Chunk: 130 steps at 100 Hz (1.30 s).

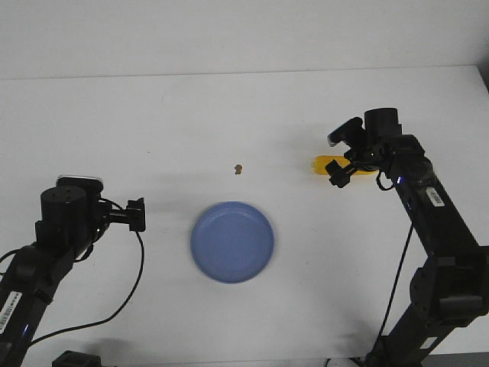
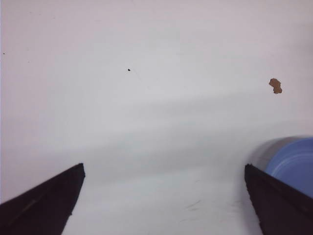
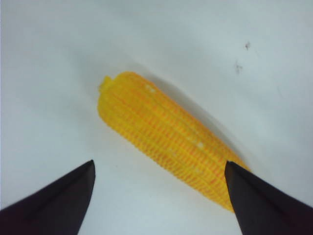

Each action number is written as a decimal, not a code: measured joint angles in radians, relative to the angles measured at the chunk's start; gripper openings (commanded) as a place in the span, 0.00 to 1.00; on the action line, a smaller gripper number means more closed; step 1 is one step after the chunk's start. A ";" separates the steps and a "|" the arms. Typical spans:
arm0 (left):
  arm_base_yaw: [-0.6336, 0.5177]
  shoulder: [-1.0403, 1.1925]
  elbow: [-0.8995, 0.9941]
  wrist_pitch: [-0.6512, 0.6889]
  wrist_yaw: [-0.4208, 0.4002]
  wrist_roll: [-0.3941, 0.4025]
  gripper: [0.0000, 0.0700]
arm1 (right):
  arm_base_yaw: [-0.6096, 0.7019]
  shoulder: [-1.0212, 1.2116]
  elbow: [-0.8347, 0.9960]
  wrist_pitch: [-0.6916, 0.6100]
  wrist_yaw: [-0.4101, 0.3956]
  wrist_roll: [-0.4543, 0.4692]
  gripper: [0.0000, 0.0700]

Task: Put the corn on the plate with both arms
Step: 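Reach the right gripper to the yellow corn cob and grasp it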

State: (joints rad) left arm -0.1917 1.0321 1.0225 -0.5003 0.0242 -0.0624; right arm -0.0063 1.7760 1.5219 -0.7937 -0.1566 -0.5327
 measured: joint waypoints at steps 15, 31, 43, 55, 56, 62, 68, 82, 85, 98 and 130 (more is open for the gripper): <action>0.000 0.000 0.000 0.000 0.000 -0.004 1.00 | 0.000 0.038 0.000 0.014 0.001 -0.021 0.80; 0.000 0.000 0.000 0.000 0.000 -0.004 1.00 | -0.001 0.072 0.000 0.031 0.002 -0.029 0.81; 0.000 0.000 0.000 0.000 0.000 -0.004 1.00 | -0.001 0.101 0.000 0.048 0.005 -0.034 0.84; 0.000 0.000 0.000 0.000 0.000 -0.004 1.00 | -0.001 0.118 0.002 0.080 0.027 -0.040 0.89; 0.000 0.000 0.000 0.000 0.000 -0.005 1.00 | -0.001 0.119 0.002 0.082 0.030 -0.040 0.89; 0.000 0.000 0.000 0.000 0.000 -0.005 1.00 | -0.001 0.129 0.002 0.098 0.040 -0.040 0.89; 0.000 0.000 0.000 0.000 0.000 -0.005 1.00 | -0.001 0.141 0.002 0.116 0.053 -0.040 0.89; 0.000 0.000 0.000 0.000 0.000 -0.006 1.00 | -0.006 0.159 0.003 0.138 0.055 -0.040 0.85; 0.000 0.000 0.000 0.000 0.000 -0.006 1.00 | -0.008 0.161 0.003 0.140 0.055 -0.040 0.79; 0.000 0.000 0.000 0.000 0.000 -0.006 1.00 | -0.017 0.164 0.003 0.141 0.056 -0.040 0.36; 0.000 0.000 0.000 0.000 0.000 -0.007 1.00 | -0.034 0.164 0.005 0.138 0.051 0.014 0.06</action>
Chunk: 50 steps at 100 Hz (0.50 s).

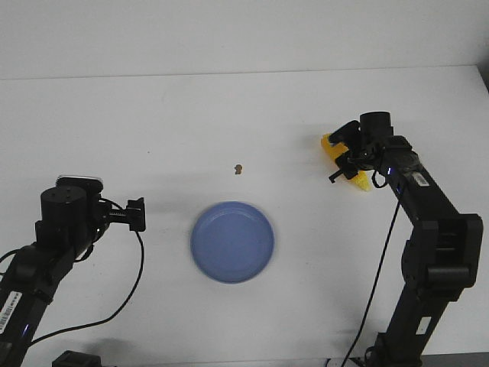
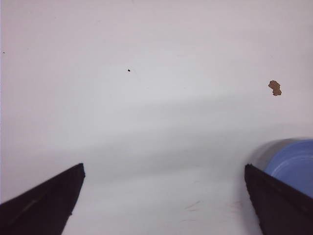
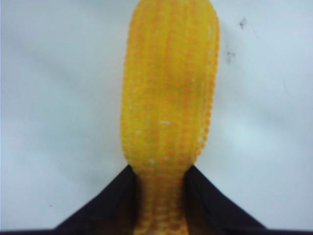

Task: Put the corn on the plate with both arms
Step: 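Reach the right gripper to the yellow corn cob and grasp it, then lift the corn and carry it with the right gripper over the plate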

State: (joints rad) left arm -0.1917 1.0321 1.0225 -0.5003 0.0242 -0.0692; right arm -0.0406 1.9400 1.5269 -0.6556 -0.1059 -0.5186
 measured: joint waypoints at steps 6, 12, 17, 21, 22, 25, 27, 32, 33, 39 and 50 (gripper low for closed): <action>0.000 0.000 0.000 0.000 0.000 0.000 1.00 | -0.002 0.000 0.001 -0.003 -0.010 0.023 0.06; 0.000 0.000 0.000 0.000 0.000 0.000 1.00 | -0.005 -0.002 0.003 -0.014 -0.049 0.046 0.06; 0.000 0.000 0.000 0.000 0.000 0.000 1.00 | -0.006 -0.007 0.003 -0.030 -0.090 0.061 0.06; 0.000 0.000 0.000 0.000 0.000 0.000 1.00 | -0.008 -0.017 0.003 -0.043 -0.116 0.075 0.06; 0.000 0.000 0.000 0.000 0.000 0.000 1.00 | -0.008 -0.019 0.002 -0.044 -0.122 0.078 0.06; 0.000 0.000 0.000 0.000 0.000 0.000 1.00 | -0.008 -0.032 0.002 -0.049 -0.141 0.085 0.06; 0.000 0.000 0.000 0.000 0.000 0.000 1.00 | -0.007 -0.043 0.002 -0.051 -0.157 0.091 0.06; 0.000 0.000 0.000 0.000 0.000 0.000 1.00 | -0.003 -0.078 0.002 -0.061 -0.190 0.106 0.06; 0.000 0.000 0.000 0.000 0.000 0.000 1.00 | -0.002 -0.086 0.002 -0.064 -0.196 0.108 0.06; 0.000 0.000 0.000 0.000 0.000 0.000 1.00 | 0.010 -0.138 0.002 -0.085 -0.232 0.121 0.06; 0.000 0.000 0.000 0.000 0.000 0.000 1.00 | 0.047 -0.217 0.006 -0.140 -0.277 0.145 0.06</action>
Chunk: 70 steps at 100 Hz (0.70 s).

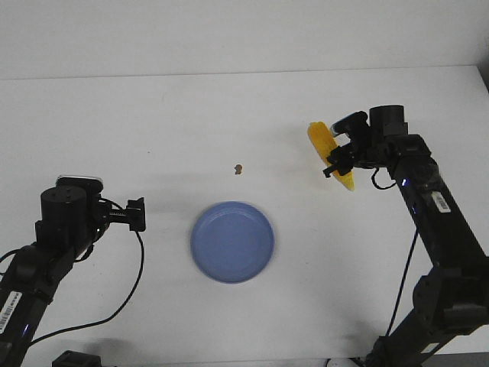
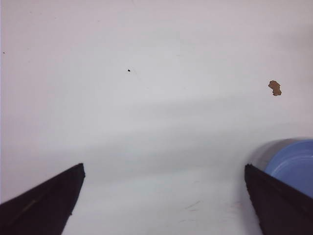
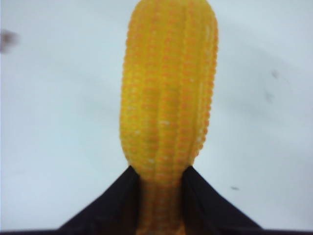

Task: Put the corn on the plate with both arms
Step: 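Lift the corn and carry it with the right gripper over the plate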

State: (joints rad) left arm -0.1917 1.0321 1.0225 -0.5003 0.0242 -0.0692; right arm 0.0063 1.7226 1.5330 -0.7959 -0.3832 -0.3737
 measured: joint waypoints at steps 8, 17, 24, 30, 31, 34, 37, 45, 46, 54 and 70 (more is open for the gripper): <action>0.000 0.000 0.000 0.000 0.000 0.000 1.00 | 0.043 -0.034 0.001 -0.041 -0.010 0.017 0.06; 0.000 0.000 0.000 0.000 0.000 0.000 1.00 | 0.108 -0.055 0.001 -0.080 -0.010 0.029 0.06; 0.000 0.000 0.000 0.000 0.000 0.000 1.00 | 0.167 -0.061 0.001 -0.097 -0.010 0.039 0.07; 0.000 0.000 0.000 0.000 0.000 0.000 1.00 | 0.222 -0.061 0.001 -0.125 -0.008 0.043 0.07; 0.000 0.000 0.000 0.000 0.000 0.000 1.00 | 0.231 -0.061 0.001 -0.131 -0.007 0.045 0.07; 0.000 0.000 0.000 0.000 0.000 0.000 1.00 | 0.259 -0.061 0.001 -0.148 -0.005 0.047 0.07; 0.000 0.000 0.000 0.000 0.000 0.000 1.00 | 0.286 -0.061 0.001 -0.161 -0.003 0.049 0.07; 0.000 0.000 0.000 0.000 0.000 0.000 1.00 | 0.356 -0.061 0.000 -0.169 0.006 0.053 0.07; 0.000 0.000 0.000 0.000 0.000 0.000 1.00 | 0.365 -0.061 0.000 -0.169 0.008 0.053 0.07; 0.000 0.000 0.000 0.000 0.000 0.000 1.00 | 0.434 -0.061 -0.002 -0.169 0.026 0.057 0.07; 0.000 0.000 0.000 0.000 0.000 0.000 1.00 | 0.554 -0.061 -0.034 -0.141 0.072 0.063 0.07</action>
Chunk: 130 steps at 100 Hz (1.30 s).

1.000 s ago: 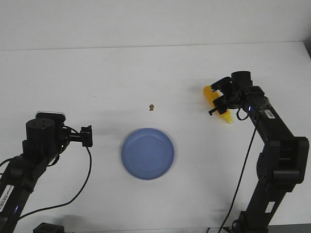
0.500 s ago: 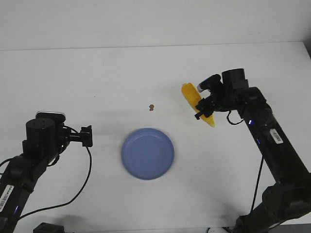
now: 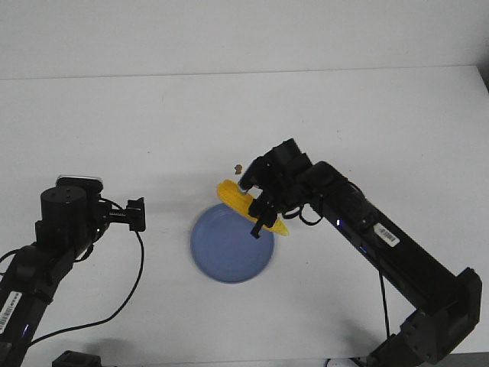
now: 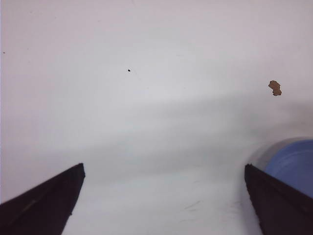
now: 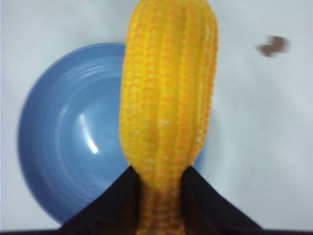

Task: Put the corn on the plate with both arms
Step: 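Lift the corn and carry it with the right gripper over the plate, then lower the corn onto the plate and open the right gripper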

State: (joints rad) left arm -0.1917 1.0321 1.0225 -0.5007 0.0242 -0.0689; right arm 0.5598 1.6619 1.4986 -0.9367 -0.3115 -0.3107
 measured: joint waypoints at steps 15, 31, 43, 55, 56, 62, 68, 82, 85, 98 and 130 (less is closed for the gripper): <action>0.000 0.000 0.000 0.000 0.000 0.000 1.00 | 0.082 0.021 -0.005 -0.004 0.045 0.005 0.07; 0.000 0.000 0.000 0.000 0.000 0.000 1.00 | 0.106 0.070 -0.005 0.005 0.084 0.013 0.07; 0.000 0.000 0.000 0.000 0.000 0.000 1.00 | 0.106 0.110 -0.005 0.005 0.107 0.026 0.08; 0.000 0.000 0.000 -0.001 0.000 0.000 1.00 | 0.107 0.142 -0.006 -0.006 0.105 0.039 0.10; 0.000 0.000 0.000 -0.001 0.000 0.000 1.00 | 0.107 0.143 -0.007 -0.007 0.105 0.039 0.10; 0.000 0.000 0.000 -0.002 0.000 0.000 1.00 | 0.108 0.145 -0.010 -0.013 0.105 0.040 0.10; 0.000 0.000 0.000 -0.002 0.000 0.000 1.00 | 0.110 0.145 -0.010 -0.009 0.105 0.043 0.11; 0.000 0.000 0.000 -0.002 0.000 0.000 1.00 | 0.119 0.145 -0.010 -0.008 0.105 0.048 0.28; 0.000 0.000 0.000 -0.002 0.000 0.000 1.00 | 0.119 0.145 -0.010 -0.008 0.105 0.050 0.37; 0.000 0.000 0.000 -0.002 0.000 0.000 1.00 | 0.119 0.145 -0.010 -0.008 0.105 0.057 0.59; 0.000 0.000 0.000 -0.002 0.000 0.000 1.00 | 0.119 0.145 -0.010 -0.004 0.105 0.067 0.61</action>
State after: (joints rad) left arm -0.1917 1.0321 1.0225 -0.5022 0.0242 -0.0692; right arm 0.6788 1.8072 1.4887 -0.9405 -0.2070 -0.2440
